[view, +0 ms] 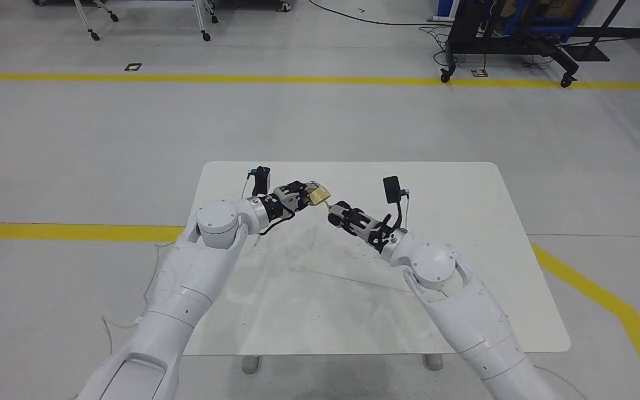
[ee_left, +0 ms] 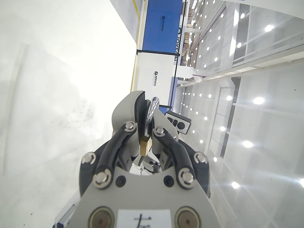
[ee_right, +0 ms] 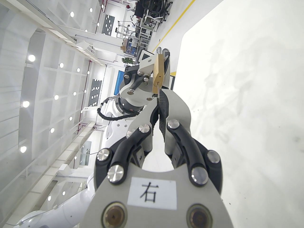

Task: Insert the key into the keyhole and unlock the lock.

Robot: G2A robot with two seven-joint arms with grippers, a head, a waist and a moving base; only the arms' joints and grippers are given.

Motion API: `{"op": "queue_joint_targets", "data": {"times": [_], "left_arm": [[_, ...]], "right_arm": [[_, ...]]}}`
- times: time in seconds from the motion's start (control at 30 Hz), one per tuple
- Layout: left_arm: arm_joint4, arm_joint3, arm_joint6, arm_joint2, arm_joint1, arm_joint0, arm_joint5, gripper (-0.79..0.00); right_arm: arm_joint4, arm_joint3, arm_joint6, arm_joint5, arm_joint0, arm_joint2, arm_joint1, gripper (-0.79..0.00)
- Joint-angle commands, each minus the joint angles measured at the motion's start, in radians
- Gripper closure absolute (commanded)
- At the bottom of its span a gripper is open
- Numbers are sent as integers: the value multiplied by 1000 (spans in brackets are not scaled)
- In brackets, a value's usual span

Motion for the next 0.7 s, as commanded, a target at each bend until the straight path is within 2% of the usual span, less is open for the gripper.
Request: {"op": "queue_joint_targets", "data": {"times": [0.0,0.67], "left_arm": [[2,0,-1,0,0,0,-1,0],[74,-24,-9,31,1,1,-16,0]], "right_arm": [[1,3,-1,0,3,-2,-1,0],[-37,-5,-41,13,-1,-7,-6,0]]}}
